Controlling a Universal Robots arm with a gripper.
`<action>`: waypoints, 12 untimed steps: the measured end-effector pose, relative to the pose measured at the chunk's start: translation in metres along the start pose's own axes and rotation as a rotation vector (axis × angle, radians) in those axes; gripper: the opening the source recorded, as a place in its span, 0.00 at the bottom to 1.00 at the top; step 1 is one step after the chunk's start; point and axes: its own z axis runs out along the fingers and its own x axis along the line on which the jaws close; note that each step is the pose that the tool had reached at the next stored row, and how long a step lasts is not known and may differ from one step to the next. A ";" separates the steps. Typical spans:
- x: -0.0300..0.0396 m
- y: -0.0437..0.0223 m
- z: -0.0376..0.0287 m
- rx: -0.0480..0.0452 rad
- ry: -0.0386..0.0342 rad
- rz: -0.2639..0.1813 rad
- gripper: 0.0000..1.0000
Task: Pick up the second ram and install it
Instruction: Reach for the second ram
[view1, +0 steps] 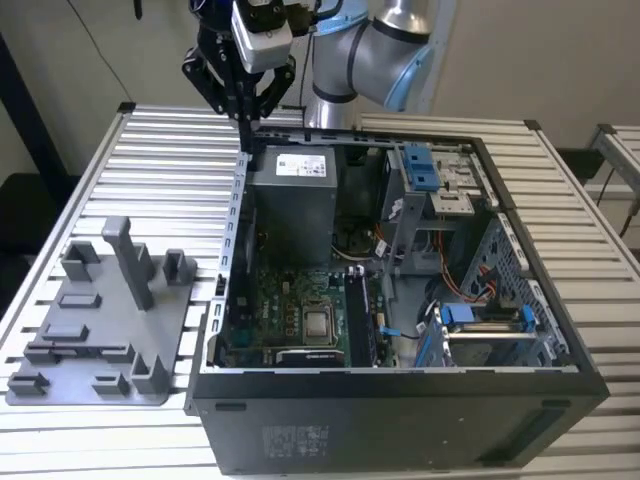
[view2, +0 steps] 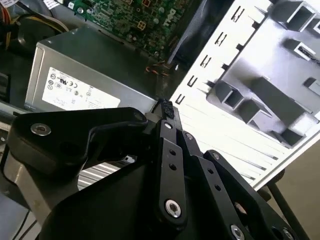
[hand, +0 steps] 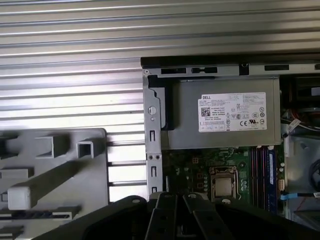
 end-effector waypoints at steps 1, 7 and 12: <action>0.0023 -0.0001 -0.0001 0.0001 0.0000 0.000 0.11; 0.0165 -0.0011 -0.0003 0.0000 0.0000 0.000 0.11; 0.0305 -0.0020 -0.0005 0.0001 0.0000 0.000 0.11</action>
